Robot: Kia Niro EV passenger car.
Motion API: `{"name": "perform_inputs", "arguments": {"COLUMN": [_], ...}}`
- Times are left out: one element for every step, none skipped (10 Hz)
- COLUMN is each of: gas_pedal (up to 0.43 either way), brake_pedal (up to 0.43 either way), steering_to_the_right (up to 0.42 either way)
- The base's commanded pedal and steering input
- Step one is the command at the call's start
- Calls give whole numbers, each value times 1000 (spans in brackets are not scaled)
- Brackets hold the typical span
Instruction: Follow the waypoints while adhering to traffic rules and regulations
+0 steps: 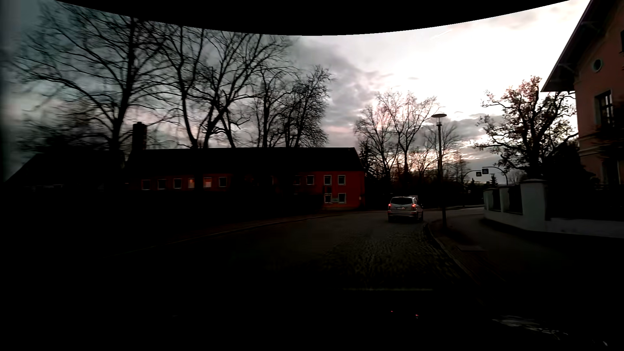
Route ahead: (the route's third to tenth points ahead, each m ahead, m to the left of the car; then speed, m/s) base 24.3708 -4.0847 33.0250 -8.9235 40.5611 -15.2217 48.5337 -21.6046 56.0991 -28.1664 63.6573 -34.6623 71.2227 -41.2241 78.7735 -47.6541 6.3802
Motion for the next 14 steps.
{"name": "perform_inputs", "arguments": {"gas_pedal": [79, 79, 79, 59, 59, 59, 59, 59, 59, 67, 67, 67, 67, 67], "brake_pedal": [0, 0, 0, 0, 0, 0, 0, 0, 0, 0, 0, 0, 0, 0], "steering_to_the_right": [94, 93, 91, 90, 89, 89, 87, 85, 83, 83, 84, 85, 86, 86]}}
